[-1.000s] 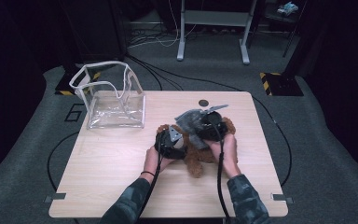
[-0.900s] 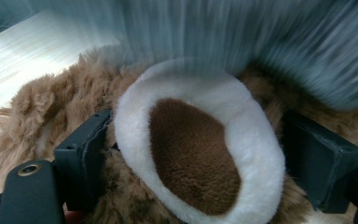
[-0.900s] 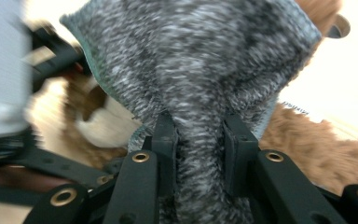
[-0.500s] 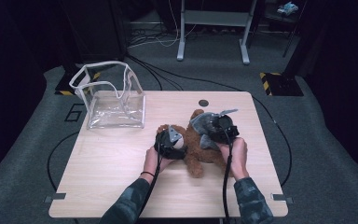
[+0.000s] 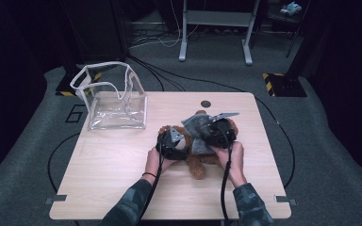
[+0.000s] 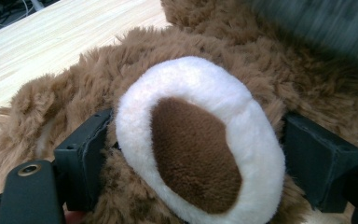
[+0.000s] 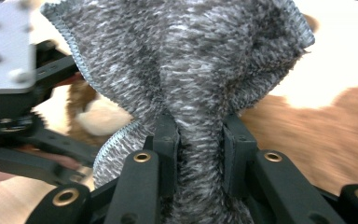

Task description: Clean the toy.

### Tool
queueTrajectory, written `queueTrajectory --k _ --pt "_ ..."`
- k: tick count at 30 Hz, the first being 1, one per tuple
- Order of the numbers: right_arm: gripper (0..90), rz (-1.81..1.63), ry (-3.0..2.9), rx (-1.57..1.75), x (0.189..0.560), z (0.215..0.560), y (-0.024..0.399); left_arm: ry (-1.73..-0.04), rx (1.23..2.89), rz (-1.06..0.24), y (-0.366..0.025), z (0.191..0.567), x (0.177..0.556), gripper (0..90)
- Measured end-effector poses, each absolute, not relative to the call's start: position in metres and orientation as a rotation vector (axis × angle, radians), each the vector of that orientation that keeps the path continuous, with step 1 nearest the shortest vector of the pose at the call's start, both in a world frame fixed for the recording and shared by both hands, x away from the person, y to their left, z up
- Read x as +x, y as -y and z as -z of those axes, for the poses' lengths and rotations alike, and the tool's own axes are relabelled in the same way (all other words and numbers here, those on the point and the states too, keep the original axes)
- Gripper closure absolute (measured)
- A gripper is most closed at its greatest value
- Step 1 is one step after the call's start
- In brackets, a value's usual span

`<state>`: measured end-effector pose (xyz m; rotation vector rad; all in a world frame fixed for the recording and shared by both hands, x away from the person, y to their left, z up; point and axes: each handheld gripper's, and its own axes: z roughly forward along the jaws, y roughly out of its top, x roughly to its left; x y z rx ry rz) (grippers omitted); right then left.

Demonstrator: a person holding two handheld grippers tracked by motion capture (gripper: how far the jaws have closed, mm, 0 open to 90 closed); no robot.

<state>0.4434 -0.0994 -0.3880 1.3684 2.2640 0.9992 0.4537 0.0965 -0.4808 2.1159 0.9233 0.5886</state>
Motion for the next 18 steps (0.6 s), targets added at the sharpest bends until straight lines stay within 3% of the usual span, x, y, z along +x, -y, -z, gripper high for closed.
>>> queueTrajectory --k 6,18 --pt "71.7 -0.864 -2.306 1.345 0.453 0.41 0.073 -0.915 2.117 -0.585 -0.097 0.481 0.454 17.3" --pt "71.5 -0.823 -2.159 1.476 0.448 0.409 0.14 -0.911 2.114 -0.587 -0.097 0.481 0.454 17.4"
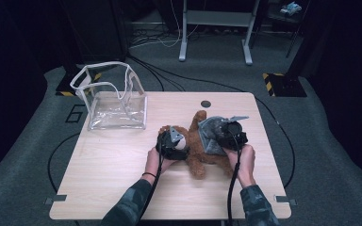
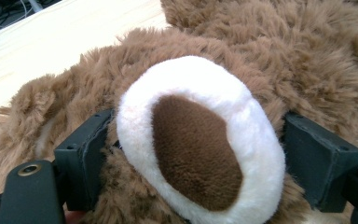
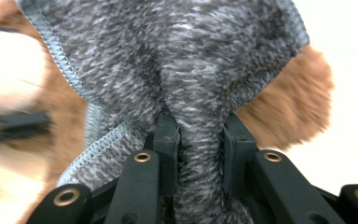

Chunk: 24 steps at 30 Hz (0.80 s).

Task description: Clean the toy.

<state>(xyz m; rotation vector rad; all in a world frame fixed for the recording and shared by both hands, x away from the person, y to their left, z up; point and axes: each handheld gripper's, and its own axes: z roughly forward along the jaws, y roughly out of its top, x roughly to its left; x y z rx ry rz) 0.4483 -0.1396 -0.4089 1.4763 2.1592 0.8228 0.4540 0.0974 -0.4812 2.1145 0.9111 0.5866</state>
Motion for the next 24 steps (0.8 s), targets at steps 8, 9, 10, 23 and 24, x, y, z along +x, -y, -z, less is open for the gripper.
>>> queueTrajectory --k 8,9,10,23,24 --pt "71.4 -0.869 -2.132 1.49 0.441 0.404 0.144 -0.921 2.121 -0.573 -0.098 0.48 0.456 17.4" --pt "71.4 -0.895 -2.136 1.474 0.44 0.402 0.142 -0.921 2.122 -0.576 -0.098 0.48 0.455 17.4" --pt "71.3 -0.929 -2.149 1.466 0.439 0.399 0.139 -0.921 2.116 -0.579 -0.097 0.48 0.455 17.3" --pt "71.1 -0.892 -2.294 1.346 0.436 0.416 0.08 -0.917 2.119 -0.575 -0.098 0.48 0.455 17.4" --pt "71.1 -0.891 -2.292 1.329 0.436 0.416 0.082 -0.918 2.118 -0.574 -0.098 0.48 0.455 17.4"
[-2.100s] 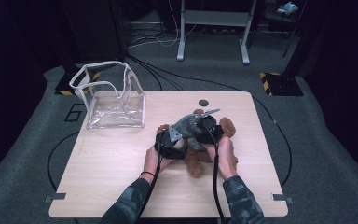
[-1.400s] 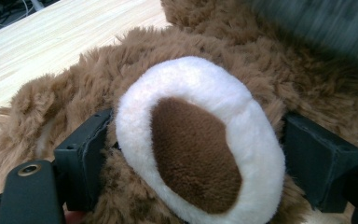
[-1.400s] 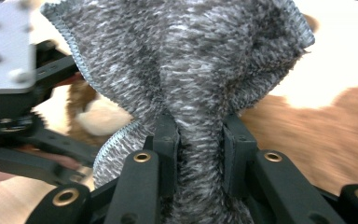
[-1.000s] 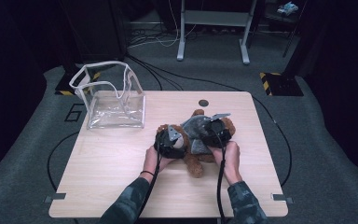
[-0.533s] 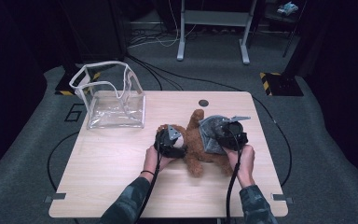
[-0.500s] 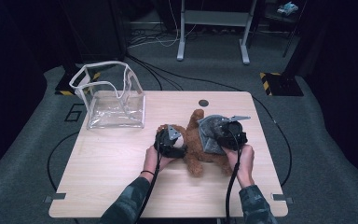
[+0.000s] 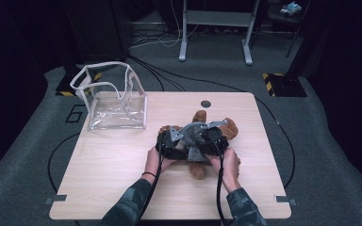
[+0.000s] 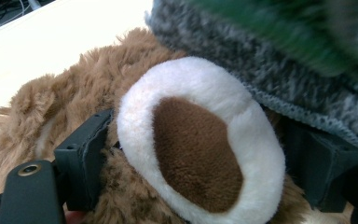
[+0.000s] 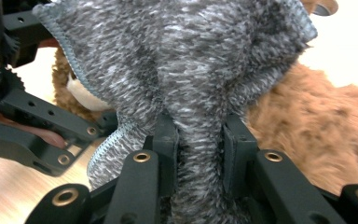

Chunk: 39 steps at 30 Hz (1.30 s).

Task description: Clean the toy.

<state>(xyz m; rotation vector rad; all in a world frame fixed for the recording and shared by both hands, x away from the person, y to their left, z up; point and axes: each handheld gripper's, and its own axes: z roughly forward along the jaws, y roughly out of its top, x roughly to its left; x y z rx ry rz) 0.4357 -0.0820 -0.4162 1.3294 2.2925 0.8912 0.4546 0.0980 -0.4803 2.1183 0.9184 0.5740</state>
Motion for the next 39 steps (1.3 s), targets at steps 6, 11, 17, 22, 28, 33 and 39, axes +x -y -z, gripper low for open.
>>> queueTrajectory --k 6,11,17,22,28,33,39 --pt "71.1 -0.88 -2.248 1.359 0.428 0.413 0.105 -0.918 2.124 -0.56 -0.099 0.479 0.456 17.5" --pt "71.0 -0.847 -2.183 1.44 0.426 0.417 0.138 -0.92 2.121 -0.556 -0.099 0.479 0.457 17.5" --pt "71.2 -0.829 -2.144 1.488 0.427 0.418 0.152 -0.927 2.118 -0.555 -0.099 0.479 0.458 17.5" --pt "71.1 -0.98 -2.187 1.412 0.419 0.404 0.129 -0.932 2.118 -0.552 -0.099 0.479 0.458 17.5" --pt "71.0 -0.879 -2.265 1.292 0.426 0.414 0.086 -0.929 2.119 -0.55 -0.099 0.479 0.458 17.5" --pt "71.2 -0.878 -2.233 1.344 0.428 0.418 0.099 -0.929 2.117 -0.547 -0.099 0.479 0.459 17.5" --pt "71.0 -0.85 -2.194 1.398 0.425 0.417 0.125 -0.923 2.131 -0.544 -0.099 0.478 0.459 17.5"
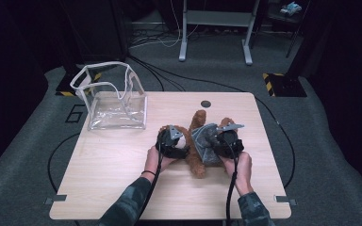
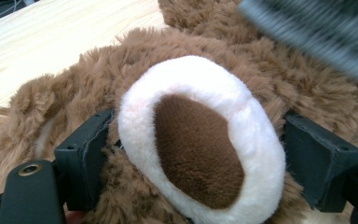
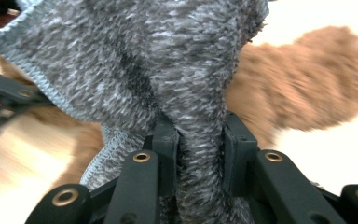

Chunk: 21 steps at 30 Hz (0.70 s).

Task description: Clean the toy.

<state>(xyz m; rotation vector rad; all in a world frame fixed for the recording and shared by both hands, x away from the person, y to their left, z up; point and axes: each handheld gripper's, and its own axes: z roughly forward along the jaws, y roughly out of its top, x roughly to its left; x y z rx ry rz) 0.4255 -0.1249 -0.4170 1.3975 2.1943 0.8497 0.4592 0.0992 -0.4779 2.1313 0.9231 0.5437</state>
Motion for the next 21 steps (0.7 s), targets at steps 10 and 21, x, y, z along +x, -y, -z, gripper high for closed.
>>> queueTrajectory --k 10,21 --pt "71.0 -0.813 -2.127 1.481 0.423 0.421 0.153 -0.941 2.143 -0.524 -0.099 0.476 0.464 17.5" --pt "71.0 -0.928 -2.254 1.346 0.417 0.418 0.091 -0.952 2.136 -0.513 -0.098 0.476 0.466 17.5"
